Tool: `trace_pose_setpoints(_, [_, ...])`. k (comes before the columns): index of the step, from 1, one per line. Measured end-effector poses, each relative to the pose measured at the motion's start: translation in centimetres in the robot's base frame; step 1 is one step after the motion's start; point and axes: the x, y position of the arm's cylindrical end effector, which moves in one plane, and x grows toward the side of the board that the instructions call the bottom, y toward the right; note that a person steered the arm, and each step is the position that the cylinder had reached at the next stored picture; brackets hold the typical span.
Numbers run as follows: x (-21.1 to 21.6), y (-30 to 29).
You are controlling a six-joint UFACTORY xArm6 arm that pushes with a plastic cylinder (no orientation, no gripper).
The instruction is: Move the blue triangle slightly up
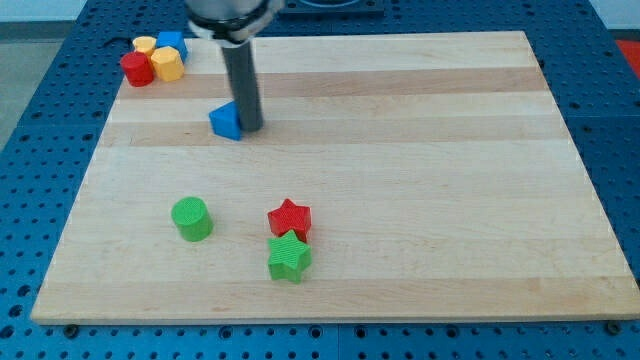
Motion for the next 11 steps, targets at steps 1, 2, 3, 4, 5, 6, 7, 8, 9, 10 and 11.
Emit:
trace_pose_setpoints(1, [0.0, -5.3])
trace_pose_setpoints(2, [0.0, -9.9])
trace_pose_setpoints(3, [0.1, -10.6])
trace_pose_setpoints(4, [2.0, -9.3])
trace_pose_setpoints(5, [3.5, -9.6])
trace_pose_setpoints(6, [3.4, -12.3])
trace_pose_setpoints(7, [1.9, -14.0])
trace_pose_setpoints(8, [-0.6, -14.9])
trace_pose_setpoints(9, [-2.1, -15.1])
trace_pose_setpoints(10, [-1.6, -15.1])
trace_pose_setpoints(11, [1.1, -17.0])
